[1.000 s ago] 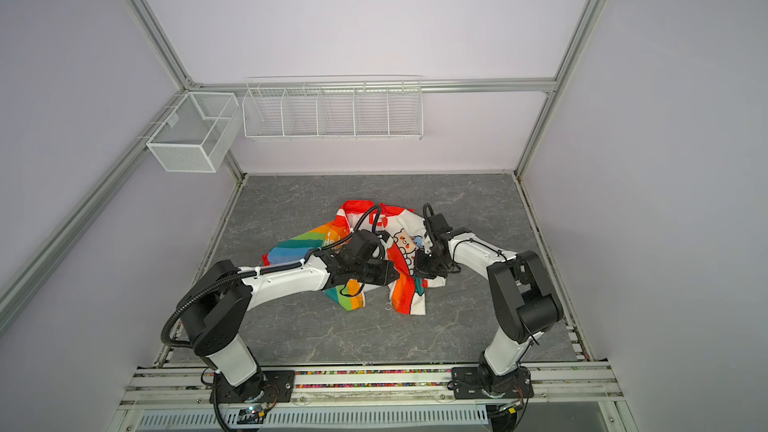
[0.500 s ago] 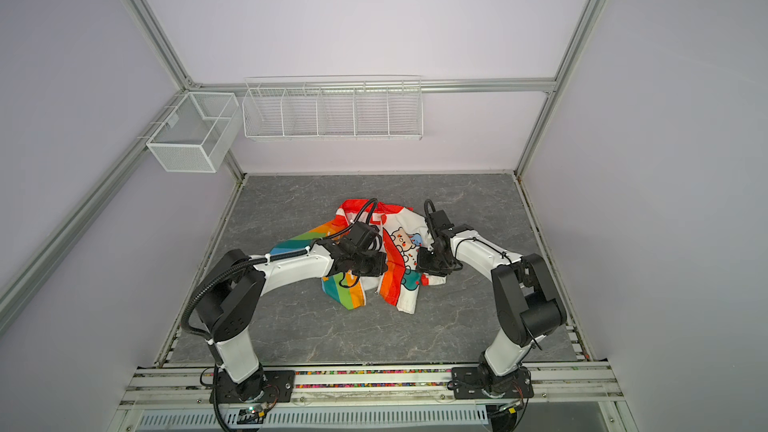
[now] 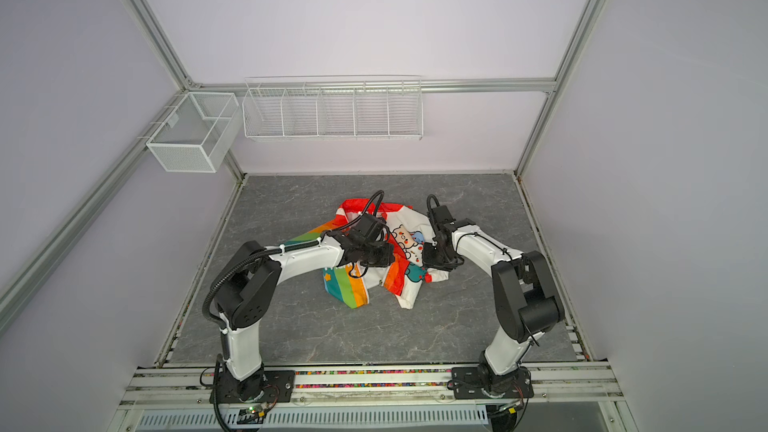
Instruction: Zip up the jacket
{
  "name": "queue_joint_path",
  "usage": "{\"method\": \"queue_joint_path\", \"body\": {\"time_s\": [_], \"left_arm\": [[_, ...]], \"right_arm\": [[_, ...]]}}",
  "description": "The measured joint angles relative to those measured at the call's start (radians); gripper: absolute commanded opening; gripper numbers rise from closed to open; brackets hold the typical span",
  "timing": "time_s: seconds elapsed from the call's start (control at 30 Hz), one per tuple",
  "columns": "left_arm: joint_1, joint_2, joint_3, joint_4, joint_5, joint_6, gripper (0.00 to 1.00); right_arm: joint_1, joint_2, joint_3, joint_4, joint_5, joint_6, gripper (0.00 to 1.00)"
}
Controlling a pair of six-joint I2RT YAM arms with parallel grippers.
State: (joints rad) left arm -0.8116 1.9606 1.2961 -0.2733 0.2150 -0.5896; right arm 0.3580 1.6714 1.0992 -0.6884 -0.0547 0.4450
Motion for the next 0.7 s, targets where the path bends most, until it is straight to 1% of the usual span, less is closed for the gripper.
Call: {"method": "queue_joint_path", "body": {"time_s": [0.17, 0.37, 0.5, 0.7], "left_arm": [[0.006, 0.046, 0.037, -0.002, 0.007, 0.000, 0.00], [0.007, 0.069, 0.057, -0.006, 0.018, 0.000, 0.00], [0.007, 0.069, 0.058, -0.006, 0.018, 0.000, 0.00], [0.008, 0.069, 0.058, -0.006, 0.018, 0.000, 0.00]], "right_arm": [[0.032, -0.100, 0.006, -0.042, 0.048, 0.006, 0.52], [0.162, -0.157, 0.011, -0.055, 0.068, 0.047, 0.45], [0.217, -0.160, -0.010, -0.014, 0.022, 0.093, 0.43], [0.225, -0.146, -0.069, 0.095, -0.070, 0.149, 0.36]]}}
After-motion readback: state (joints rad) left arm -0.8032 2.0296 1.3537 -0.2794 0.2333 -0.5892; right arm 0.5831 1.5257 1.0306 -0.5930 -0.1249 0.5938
